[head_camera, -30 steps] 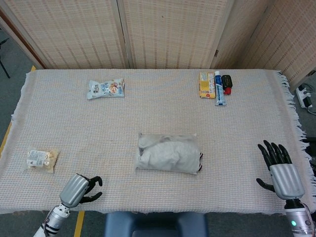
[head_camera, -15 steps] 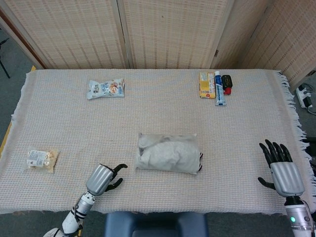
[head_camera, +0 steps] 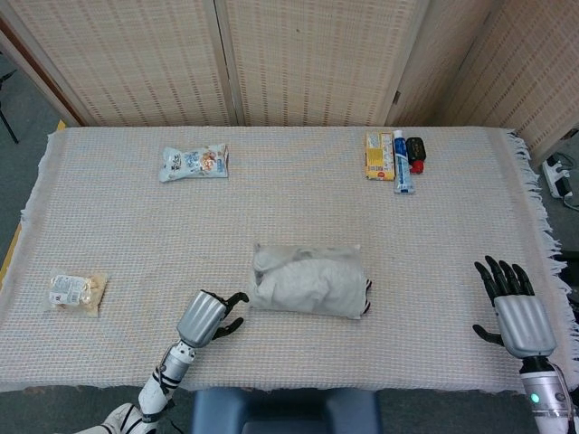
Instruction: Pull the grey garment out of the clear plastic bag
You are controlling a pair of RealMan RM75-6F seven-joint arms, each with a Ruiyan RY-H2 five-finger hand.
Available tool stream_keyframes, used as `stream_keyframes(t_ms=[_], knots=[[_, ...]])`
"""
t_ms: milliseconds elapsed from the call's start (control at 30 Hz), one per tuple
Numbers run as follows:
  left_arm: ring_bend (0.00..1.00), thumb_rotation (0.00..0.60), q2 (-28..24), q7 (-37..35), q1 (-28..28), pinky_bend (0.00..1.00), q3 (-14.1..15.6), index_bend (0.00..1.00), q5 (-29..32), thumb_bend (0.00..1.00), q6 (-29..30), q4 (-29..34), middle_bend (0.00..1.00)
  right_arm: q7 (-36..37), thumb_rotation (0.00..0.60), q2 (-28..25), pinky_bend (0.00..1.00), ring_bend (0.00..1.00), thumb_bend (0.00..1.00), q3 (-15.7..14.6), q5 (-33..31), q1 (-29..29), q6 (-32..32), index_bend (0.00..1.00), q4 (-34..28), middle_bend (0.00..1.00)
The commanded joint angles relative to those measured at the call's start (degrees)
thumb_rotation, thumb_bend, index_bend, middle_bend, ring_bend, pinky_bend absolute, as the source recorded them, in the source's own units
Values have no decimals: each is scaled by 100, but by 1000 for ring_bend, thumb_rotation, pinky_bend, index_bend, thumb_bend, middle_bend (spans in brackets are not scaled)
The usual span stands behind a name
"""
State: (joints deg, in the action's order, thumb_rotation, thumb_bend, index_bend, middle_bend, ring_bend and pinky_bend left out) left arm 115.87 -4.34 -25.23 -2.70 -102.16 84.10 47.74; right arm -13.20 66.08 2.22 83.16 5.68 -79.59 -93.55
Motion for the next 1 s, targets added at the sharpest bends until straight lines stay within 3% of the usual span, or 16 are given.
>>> stream_keyframes(t_ms=[33, 433, 1000], knots=[[1000, 600, 239, -100, -115, 1000, 3, 469, 7, 266, 123, -348, 1000, 39, 600, -24, 0, 0, 29, -14, 10, 0, 12, 0, -25, 0], [1000, 600, 775, -484, -341, 1000, 5, 501, 116, 268, 481, -1552, 1000, 388, 600, -238, 0, 0, 29, -145, 169, 12, 115, 0, -199, 0], [1000, 600, 1240, -837, -565, 1000, 110, 523, 364, 292, 371, -2217, 1000, 440, 600, -278, 0, 0, 29, -121, 95, 30, 147, 0, -197, 0]])
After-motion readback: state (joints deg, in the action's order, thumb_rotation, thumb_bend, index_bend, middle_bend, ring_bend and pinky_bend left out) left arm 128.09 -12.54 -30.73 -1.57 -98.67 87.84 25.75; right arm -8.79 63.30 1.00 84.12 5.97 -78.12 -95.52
